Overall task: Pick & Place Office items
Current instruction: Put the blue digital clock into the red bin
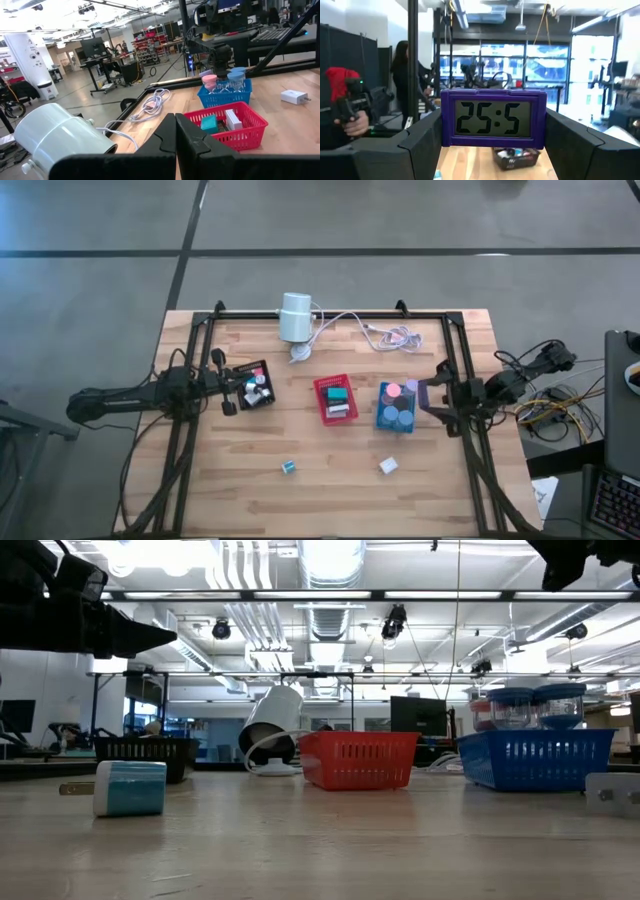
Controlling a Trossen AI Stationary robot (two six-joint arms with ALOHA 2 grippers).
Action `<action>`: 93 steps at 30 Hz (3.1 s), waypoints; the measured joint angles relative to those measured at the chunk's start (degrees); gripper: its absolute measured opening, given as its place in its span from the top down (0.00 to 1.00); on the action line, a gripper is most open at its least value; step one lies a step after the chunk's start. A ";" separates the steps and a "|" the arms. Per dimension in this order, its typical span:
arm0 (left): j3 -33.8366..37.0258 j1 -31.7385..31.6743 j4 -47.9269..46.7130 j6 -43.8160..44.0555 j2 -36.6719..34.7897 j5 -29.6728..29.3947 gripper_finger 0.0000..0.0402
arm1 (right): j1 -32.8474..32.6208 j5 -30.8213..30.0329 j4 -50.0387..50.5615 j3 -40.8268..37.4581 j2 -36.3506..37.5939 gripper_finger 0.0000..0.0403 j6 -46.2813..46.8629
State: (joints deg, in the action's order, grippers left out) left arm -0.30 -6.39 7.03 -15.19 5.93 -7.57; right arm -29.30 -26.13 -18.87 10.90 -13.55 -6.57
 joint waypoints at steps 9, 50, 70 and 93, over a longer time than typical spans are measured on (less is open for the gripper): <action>0.00 -0.02 0.00 -0.28 0.00 0.00 1.00 | 0.50 -0.46 0.39 -3.05 4.91 0.31 -3.41; 0.00 -0.02 -0.22 2.13 0.00 0.00 1.00 | 0.61 -14.30 -6.90 0.59 -8.76 0.30 -5.97; 0.00 0.00 -0.22 3.44 0.00 0.02 1.00 | 19.97 -6.62 33.80 42.56 -52.11 0.30 8.79; 0.00 0.00 -0.33 3.44 0.00 0.00 1.00 | 34.77 23.28 49.98 67.98 -92.39 0.30 5.89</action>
State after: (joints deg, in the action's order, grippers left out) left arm -0.30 -6.39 6.70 -11.75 5.93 -7.57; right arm 5.48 -2.85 31.11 78.88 -105.94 -0.68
